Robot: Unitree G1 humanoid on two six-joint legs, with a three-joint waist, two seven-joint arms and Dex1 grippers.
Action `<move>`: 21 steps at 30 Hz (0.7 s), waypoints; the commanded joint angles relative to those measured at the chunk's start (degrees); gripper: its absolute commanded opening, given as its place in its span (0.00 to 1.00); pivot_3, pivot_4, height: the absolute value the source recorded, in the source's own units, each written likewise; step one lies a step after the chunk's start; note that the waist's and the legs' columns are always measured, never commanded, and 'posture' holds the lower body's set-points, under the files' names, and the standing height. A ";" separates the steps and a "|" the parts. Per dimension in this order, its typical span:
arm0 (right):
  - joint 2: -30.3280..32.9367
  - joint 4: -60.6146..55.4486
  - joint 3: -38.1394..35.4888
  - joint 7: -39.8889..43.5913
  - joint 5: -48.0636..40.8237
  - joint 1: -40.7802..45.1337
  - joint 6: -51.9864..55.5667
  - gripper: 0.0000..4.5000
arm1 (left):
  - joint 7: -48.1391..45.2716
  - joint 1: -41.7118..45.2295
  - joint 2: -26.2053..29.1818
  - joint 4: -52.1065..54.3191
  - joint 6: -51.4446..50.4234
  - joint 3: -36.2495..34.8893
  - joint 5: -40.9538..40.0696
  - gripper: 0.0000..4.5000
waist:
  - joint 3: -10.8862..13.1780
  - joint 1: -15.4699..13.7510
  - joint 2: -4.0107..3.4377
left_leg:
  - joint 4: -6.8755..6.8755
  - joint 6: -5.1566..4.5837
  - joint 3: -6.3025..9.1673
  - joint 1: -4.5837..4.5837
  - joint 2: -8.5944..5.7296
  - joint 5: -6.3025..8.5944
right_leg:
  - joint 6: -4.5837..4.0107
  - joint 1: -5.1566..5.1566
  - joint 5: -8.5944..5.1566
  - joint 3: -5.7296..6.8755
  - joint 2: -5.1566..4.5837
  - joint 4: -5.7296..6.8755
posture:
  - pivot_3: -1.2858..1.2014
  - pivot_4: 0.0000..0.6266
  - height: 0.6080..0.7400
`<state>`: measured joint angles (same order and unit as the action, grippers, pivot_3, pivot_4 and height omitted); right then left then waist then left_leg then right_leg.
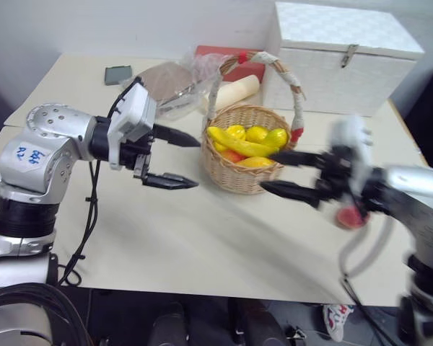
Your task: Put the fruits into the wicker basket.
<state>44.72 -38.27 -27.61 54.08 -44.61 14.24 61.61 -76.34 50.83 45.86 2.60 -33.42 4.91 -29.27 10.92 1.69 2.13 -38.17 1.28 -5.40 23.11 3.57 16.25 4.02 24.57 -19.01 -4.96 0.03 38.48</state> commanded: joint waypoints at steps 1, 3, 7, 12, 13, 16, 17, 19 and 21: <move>2.96 -4.96 -15.35 4.62 -1.94 -13.66 -0.70 0.74 | -1.13 1.70 -0.94 -0.86 1.87 0.13 0.39 0.94 | -0.01 -0.05 -0.02 | 0.01 -0.05 0.00 0.00 -0.02 0.01 | 0.06 -0.02 0.03 -0.04 0.05 0.00 | 0.52 0.24 1.00; 2.62 -3.80 -22.96 6.70 -1.13 -23.03 -2.15 0.74 | -1.71 2.13 -1.62 -1.77 2.50 0.64 0.81 0.94 | -0.01 0.14 -0.02 | -0.04 -0.11 -0.04 -0.10 0.02 0.05 | 0.15 -0.11 0.09 -0.21 0.29 -0.03 | 0.52 0.24 1.00; 0.46 -0.39 -32.39 9.94 0.46 -36.47 -6.95 0.78 | -2.59 2.76 -2.44 -3.00 3.30 1.03 1.34 0.94 | 0.00 0.46 0.00 | 0.03 -0.15 -0.13 -0.50 0.00 0.01 | 0.19 -0.37 0.16 -0.37 0.47 0.01 | 0.52 0.24 1.00; -1.49 5.12 -31.32 8.31 3.47 -41.72 -13.40 0.99 | -3.01 2.74 -3.17 -3.11 3.55 1.18 1.46 0.94 | -0.01 1.45 0.00 | 0.18 -0.22 -0.07 -1.03 0.13 0.10 | 0.18 -1.08 0.18 -0.31 0.42 -0.54 | 0.52 0.24 1.00; -1.55 5.88 -29.70 7.07 4.22 -41.06 -14.58 0.99 | -2.95 2.68 -3.34 -3.10 3.64 1.27 1.57 0.94 | -0.01 1.59 0.00 | 0.18 -0.24 -0.08 -1.03 0.12 0.11 | 0.21 -1.08 0.19 -0.33 0.41 -0.54 | 0.52 0.24 1.00; -1.37 8.74 -23.68 2.80 6.73 -36.37 -18.22 0.99 | -2.58 2.74 -3.86 -2.33 3.10 1.29 1.41 0.94 | -0.01 1.75 0.00 | 0.18 -0.25 -0.11 -1.03 0.12 0.13 | 0.24 -1.07 0.21 -0.38 0.39 -0.54 | 0.52 0.24 1.00; -1.26 9.93 -21.69 1.12 7.60 -34.38 -19.05 0.99 | -2.48 2.82 -3.98 -1.95 2.70 1.17 1.16 0.94 | -0.01 1.78 0.00 | 0.18 -0.25 -0.10 -1.02 0.12 0.13 | 0.24 -1.06 0.21 -0.38 0.39 -0.53 | 0.52 0.24 1.00; -1.52 12.54 -17.24 -2.42 10.24 -29.99 -21.43 0.99 | -2.16 2.88 -4.19 -1.18 1.86 0.79 0.66 0.94 | 0.00 1.73 -0.02 | 0.17 -0.25 -0.10 -1.03 0.10 0.13 | 0.24 -1.05 0.22 -0.41 0.38 -0.52 | 0.52 0.24 1.00; -2.24 15.75 -12.92 -6.49 13.49 -25.37 -24.03 0.99 | -1.78 2.75 -4.32 -0.43 1.34 0.61 0.49 0.94 | -0.01 1.59 -0.04 | 0.18 -0.24 -0.09 -1.01 0.09 0.13 | 0.24 -1.01 0.22 -0.40 0.38 -0.50 | 0.52 0.24 1.00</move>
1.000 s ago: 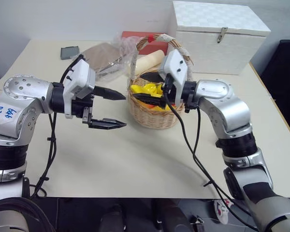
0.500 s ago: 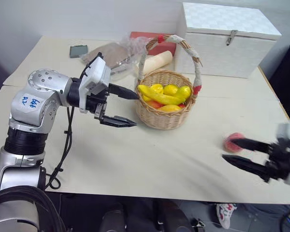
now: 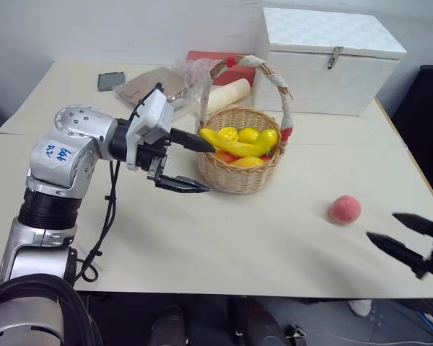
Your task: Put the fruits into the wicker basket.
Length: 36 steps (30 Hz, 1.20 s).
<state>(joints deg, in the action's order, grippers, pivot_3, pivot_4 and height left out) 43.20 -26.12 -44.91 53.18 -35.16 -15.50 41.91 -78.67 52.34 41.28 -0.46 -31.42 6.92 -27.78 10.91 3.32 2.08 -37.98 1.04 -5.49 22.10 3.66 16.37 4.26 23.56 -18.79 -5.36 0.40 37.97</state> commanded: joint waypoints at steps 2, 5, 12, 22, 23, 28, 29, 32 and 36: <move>-1.47 6.82 7.60 -9.17 5.78 8.54 -5.00 0.99 | 0.96 1.06 0.26 3.47 -1.19 -1.55 -1.19 0.94 | 0.01 -0.12 -0.01 | 0.01 0.02 -0.02 0.05 -0.01 0.01 | 0.00 0.07 0.00 -0.02 0.00 0.00 | 0.52 0.24 1.00; -2.23 9.86 11.02 -11.36 6.32 12.02 -4.88 0.99 | 1.50 0.86 0.45 4.62 -2.09 -1.93 -1.57 0.94 | 0.01 -0.23 -0.02 | 0.01 0.03 -0.04 0.10 -0.01 0.00 | 0.00 0.10 0.00 -0.04 -0.03 -0.02 | 0.52 0.24 1.00; -3.97 15.74 17.50 -13.11 7.09 14.78 -5.39 0.99 | 2.72 0.59 0.92 7.25 -4.23 -2.81 -2.83 0.94 | 0.01 -0.29 -0.03 | 0.00 0.04 -0.07 0.09 0.00 0.00 | 0.00 0.08 -0.01 -0.04 -0.04 -0.02 | 0.52 0.24 1.00; -6.33 18.44 19.27 -14.93 6.40 18.53 -8.29 0.73 | 3.67 0.80 1.08 6.98 -3.99 -3.09 -2.03 0.94 | 0.00 -0.10 -0.06 | 0.00 0.06 -0.12 0.06 0.02 -0.01 | 0.00 0.12 -0.01 -0.09 0.01 0.04 | 0.52 0.24 1.00; -6.26 17.18 19.29 -14.21 5.72 17.96 -8.55 0.66 | 3.86 0.78 1.14 6.81 -3.97 -3.19 -1.94 0.94 | 0.00 -0.13 -0.06 | 0.00 0.06 -0.12 0.06 0.02 -0.01 | 0.00 0.12 -0.01 -0.08 0.01 0.03 | 0.52 0.24 1.00; -5.29 2.75 20.44 -8.98 -4.37 16.35 -6.07 0.58 | 4.50 -0.17 1.63 6.09 -3.95 -3.85 -1.80 0.94 | 0.01 -0.15 -0.06 | 0.00 0.06 -0.09 0.08 0.03 -0.01 | 0.00 0.10 0.00 -0.05 0.01 0.02 | 0.52 0.24 1.00; -5.07 0.21 20.79 -9.09 -6.95 17.01 -4.29 0.58 | 4.61 -0.40 1.74 5.87 -3.79 -3.89 -1.59 0.94 | 0.01 0.03 -0.08 | 0.00 0.07 -0.10 0.07 0.03 -0.01 | 0.00 0.10 0.00 -0.06 0.01 0.02 | 0.52 0.24 1.00; -5.28 -4.86 27.52 -13.68 -8.64 25.19 0.50 0.58 | 5.10 -0.54 2.38 4.36 -3.03 -4.39 -0.80 0.94 | 0.01 0.66 -0.08 | 0.00 0.08 -0.11 -0.01 0.04 -0.01 | 0.02 0.09 0.01 -0.15 0.03 0.11 | 0.52 0.24 1.00; -10.08 -1.35 41.67 -21.95 0.30 42.76 2.59 0.58 | 5.28 -0.40 3.27 3.67 -2.55 -4.89 -0.73 0.94 | 0.01 1.48 -0.07 | -0.02 0.09 -0.02 -0.01 0.04 -0.02 | -0.03 0.13 0.05 -0.10 0.01 0.16 | 0.52 0.24 1.00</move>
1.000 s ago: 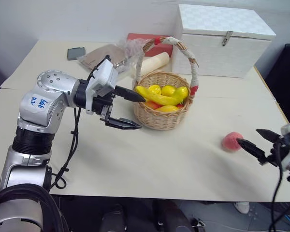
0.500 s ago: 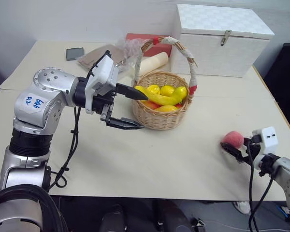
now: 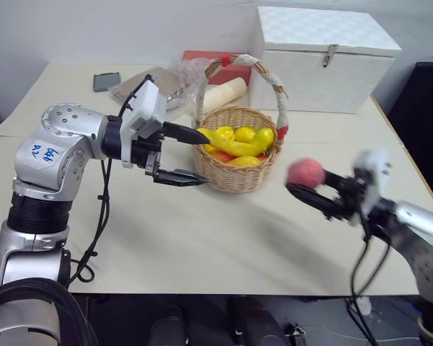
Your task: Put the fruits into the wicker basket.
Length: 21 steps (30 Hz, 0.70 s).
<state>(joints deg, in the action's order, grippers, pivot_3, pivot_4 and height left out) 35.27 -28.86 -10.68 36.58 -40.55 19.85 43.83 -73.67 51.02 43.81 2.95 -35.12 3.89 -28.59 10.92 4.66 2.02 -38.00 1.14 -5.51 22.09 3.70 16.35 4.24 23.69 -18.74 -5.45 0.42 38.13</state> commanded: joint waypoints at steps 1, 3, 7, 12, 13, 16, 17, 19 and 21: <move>-3.36 2.87 9.36 -6.74 7.26 10.24 1.01 0.58 | 0.36 0.82 0.85 0.37 1.32 -1.82 0.13 0.94 | 0.00 0.07 -0.01 | 0.00 0.00 -0.03 0.06 -0.02 0.00 | -0.01 0.11 0.00 -0.03 -0.01 0.05 | 0.52 0.24 1.00; -6.62 7.00 12.37 -10.42 10.41 15.79 1.86 0.58 | 0.63 0.56 0.87 0.73 1.55 -1.73 0.18 0.94 | 0.00 -0.07 -0.01 | 0.01 0.01 -0.02 0.18 0.00 0.00 | -0.12 0.25 -0.06 -0.01 -0.01 0.10 | 0.52 0.24 1.00; -13.07 14.69 16.97 -13.24 15.19 22.94 -0.27 0.74 | 1.52 -0.05 0.52 2.40 1.48 -1.81 -0.13 0.94 | -0.01 -0.61 0.00 | -0.14 0.36 -0.05 1.10 -0.02 -0.21 | -0.13 1.16 -0.07 0.03 -0.12 0.32 | 0.52 0.24 1.00; -14.19 12.97 15.72 -12.77 15.67 23.12 0.32 0.99 | 2.08 -1.14 1.36 4.29 0.00 -3.26 -1.65 0.94 | -0.01 -1.07 0.00 | -0.17 0.39 -0.24 1.45 -0.02 -0.23 | -0.13 1.69 -0.07 -0.02 -0.22 0.71 | 0.52 0.24 1.00; -14.08 10.73 14.14 -11.87 13.33 22.59 1.47 0.99 | 2.15 -1.59 1.72 4.46 0.00 -3.46 -1.56 0.94 | -0.01 -1.11 0.00 | -0.17 0.39 -0.30 1.45 -0.02 -0.23 | -0.13 1.72 -0.07 -0.06 -0.21 0.71 | 0.52 0.24 1.00; -11.84 3.57 8.05 -9.95 6.88 19.64 4.91 0.99 | 2.50 -2.47 2.08 4.71 0.03 -3.62 -1.39 0.94 | -0.01 -1.26 0.00 | -0.19 0.41 -0.37 1.39 -0.02 -0.26 | -0.13 1.73 -0.07 -0.13 -0.17 0.67 | 0.52 0.24 1.00; -10.20 0.55 5.01 -9.58 4.49 17.77 6.42 0.99 | 2.57 -2.71 2.08 4.83 0.10 -3.47 -1.33 0.94 | -0.01 -1.41 0.00 | -0.19 0.41 -0.37 1.37 -0.02 -0.28 | -0.13 1.72 -0.07 -0.13 -0.16 0.71 | 0.52 0.24 1.00; -7.16 -4.45 -0.39 -9.22 -0.20 13.69 9.12 0.99 | 2.74 -2.83 1.94 5.09 0.14 -3.14 -1.26 0.94 | -0.02 -1.73 0.02 | -0.19 0.38 -0.32 1.35 -0.03 -0.28 | -0.13 1.69 -0.08 -0.12 -0.15 0.74 | 0.52 0.24 1.00; -4.85 -7.51 -4.02 -9.59 -3.31 9.29 11.08 0.99 | 3.38 -2.09 1.33 4.75 0.10 -3.03 -1.31 0.94 | -0.03 -1.69 0.04 | -0.20 0.31 -0.32 1.33 -0.06 -0.28 | -0.13 1.66 -0.07 -0.13 -0.15 0.74 | 0.52 0.24 1.00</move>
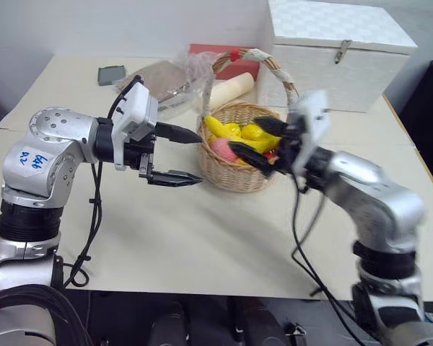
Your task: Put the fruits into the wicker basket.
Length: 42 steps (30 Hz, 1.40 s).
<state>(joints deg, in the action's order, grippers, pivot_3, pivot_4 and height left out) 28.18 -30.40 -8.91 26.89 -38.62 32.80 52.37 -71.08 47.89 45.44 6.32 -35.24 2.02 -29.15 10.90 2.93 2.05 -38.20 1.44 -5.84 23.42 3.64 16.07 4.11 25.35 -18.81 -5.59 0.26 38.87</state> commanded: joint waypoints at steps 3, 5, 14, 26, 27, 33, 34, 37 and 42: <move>3.41 -5.80 -6.26 -2.56 -3.32 -7.04 1.78 0.99 | 1.69 2.24 -1.15 0.36 0.40 -1.27 -0.67 0.94 | -0.01 0.55 0.02 | 0.01 -0.19 -0.06 -0.16 -0.01 0.09 | 0.03 -0.13 0.02 -0.12 0.08 0.00 | 0.52 0.24 1.00; 2.06 -2.98 -4.95 -5.20 -0.15 -6.52 -0.70 0.99 | 1.99 3.04 -1.67 -0.41 0.54 -1.24 -0.47 0.94 | -0.01 1.12 0.02 | 0.02 -0.18 -0.15 -0.23 0.03 0.08 | 0.03 -0.11 0.04 -0.23 0.18 0.06 | 0.52 0.24 1.00; -5.91 15.49 0.88 -9.38 10.46 2.47 -12.60 0.99 | 2.83 4.62 -2.58 -1.50 1.02 -1.22 -0.07 0.94 | -0.01 1.96 0.02 | 0.10 0.13 -0.21 -0.24 0.01 -0.14 | 0.02 0.08 0.04 -0.45 0.25 0.24 | 0.52 0.24 1.00; -6.70 22.29 5.89 -2.59 16.69 4.16 -24.73 0.30 | 5.90 4.40 -3.43 -1.76 1.04 -1.99 -0.19 0.94 | -0.01 1.88 0.01 | 0.10 0.12 -0.26 -0.20 0.00 -0.14 | 0.02 0.09 0.04 -0.44 0.19 0.18 | 0.52 0.24 1.00; -6.51 21.56 5.95 -1.82 16.74 3.76 -25.56 0.22 | 5.98 4.32 -3.55 -1.82 1.22 -1.87 -0.11 0.94 | -0.01 1.90 0.01 | 0.10 0.12 -0.26 -0.20 0.00 -0.14 | 0.02 0.09 0.04 -0.44 0.19 0.18 | 0.52 0.24 1.00; -4.27 13.05 -2.10 -0.75 9.77 0.36 -22.66 0.04 | 5.78 4.29 -4.72 -2.40 1.91 -1.18 -0.03 0.94 | -0.01 1.79 0.01 | 0.10 0.13 -0.25 -0.20 0.01 -0.14 | 0.02 0.09 0.04 -0.44 0.18 0.21 | 0.52 0.24 1.00; -2.86 10.79 -4.56 -0.14 7.75 -0.93 -21.66 0.04 | 5.62 4.44 -4.95 -2.74 2.18 -0.98 0.08 0.94 | -0.01 1.58 0.01 | 0.10 0.13 -0.26 -0.20 0.00 -0.14 | 0.02 0.09 0.04 -0.43 0.17 0.21 | 0.52 0.24 1.00; 2.39 5.69 -12.49 1.34 2.56 -5.48 -19.26 0.04 | 5.05 5.08 -5.65 -4.01 3.01 -0.46 0.55 0.94 | -0.01 0.65 0.01 | 0.10 0.13 -0.22 -0.15 -0.02 -0.14 | 0.03 0.09 0.04 -0.38 0.13 0.14 | 0.52 0.24 1.00; 11.75 3.85 -26.11 2.19 0.62 -14.62 -17.12 0.04 | 3.01 5.94 -6.47 -6.11 4.22 0.51 0.91 0.94 | -0.01 0.08 0.01 | 0.06 0.08 -0.26 -0.16 -0.06 -0.11 | 0.07 0.05 0.06 -0.43 0.14 0.08 | 0.52 0.24 1.00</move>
<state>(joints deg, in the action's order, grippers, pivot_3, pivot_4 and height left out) 38.32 -24.18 -29.80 28.57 -36.50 18.95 35.73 -67.28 52.20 38.96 -0.11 -32.09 2.68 -28.35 10.89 3.01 2.06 -38.15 1.52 -6.10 23.24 3.57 15.96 4.19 25.39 -18.75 -6.03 0.42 38.96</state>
